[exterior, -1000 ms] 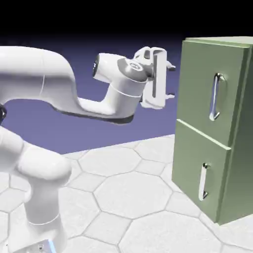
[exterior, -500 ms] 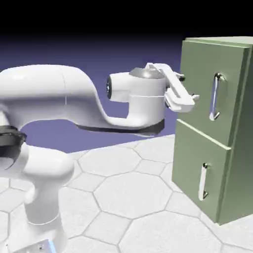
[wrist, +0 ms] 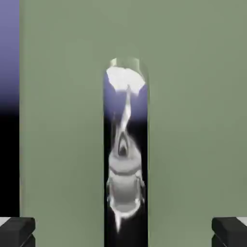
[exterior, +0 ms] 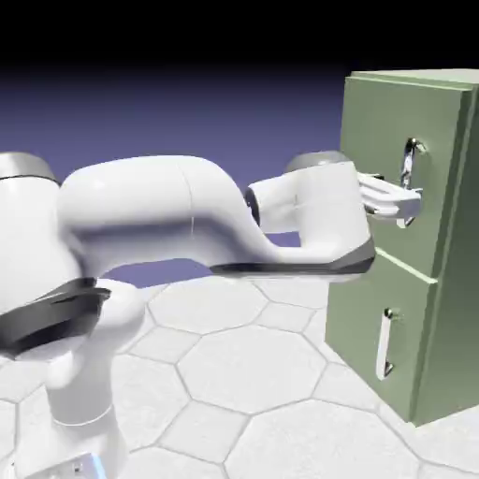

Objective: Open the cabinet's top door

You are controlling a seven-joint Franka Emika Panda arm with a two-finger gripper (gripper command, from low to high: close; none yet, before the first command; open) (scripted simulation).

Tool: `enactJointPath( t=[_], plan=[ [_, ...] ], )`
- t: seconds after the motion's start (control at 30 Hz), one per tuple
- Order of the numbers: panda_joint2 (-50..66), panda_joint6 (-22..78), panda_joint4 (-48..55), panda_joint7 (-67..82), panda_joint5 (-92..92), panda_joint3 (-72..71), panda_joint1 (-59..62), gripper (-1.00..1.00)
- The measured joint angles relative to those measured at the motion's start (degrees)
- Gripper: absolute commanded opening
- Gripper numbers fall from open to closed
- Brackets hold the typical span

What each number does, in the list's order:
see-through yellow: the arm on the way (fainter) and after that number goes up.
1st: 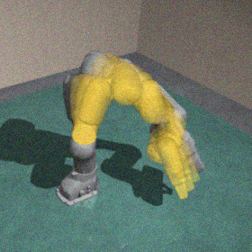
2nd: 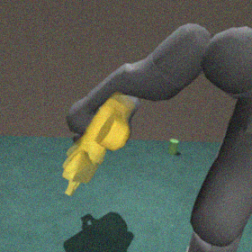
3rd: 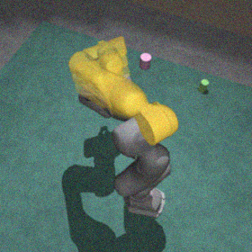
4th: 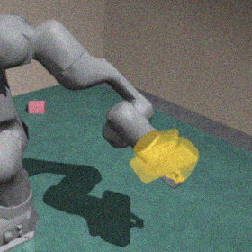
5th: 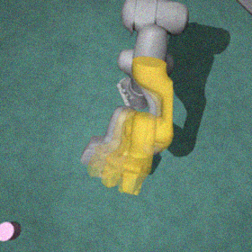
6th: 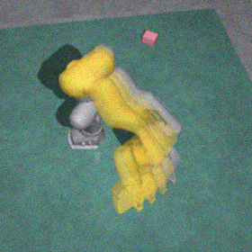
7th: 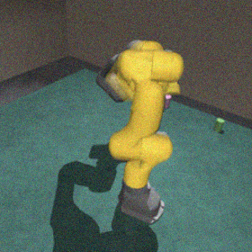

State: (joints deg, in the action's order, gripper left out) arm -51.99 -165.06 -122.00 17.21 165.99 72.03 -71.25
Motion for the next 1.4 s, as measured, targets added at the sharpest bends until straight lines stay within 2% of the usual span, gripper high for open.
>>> enactJointPath(
  t=[0.03,0.1,0.47,0.87,1.13,1.4],
  plan=[
    [0.0,0.0,0.1,0.0,0.0,0.1,-0.2,-1.0],
    [0.0,0.0,0.1,0.0,0.0,0.1,-0.2,-1.0],
    [14.7,6.7,-9.9,-19.2,-0.3,-17.7,22.7,-1.0],
    [23.1,6.5,-12.9,-35.7,0.0,-40.4,47.6,-1.0],
    [18.0,11.8,-21.1,-22.4,-17.8,-53.0,59.0,-1.0],
    [11.7,19.9,-28.7,-10.3,-37.7,-64.1,65.1,-1.0]
  ],
)
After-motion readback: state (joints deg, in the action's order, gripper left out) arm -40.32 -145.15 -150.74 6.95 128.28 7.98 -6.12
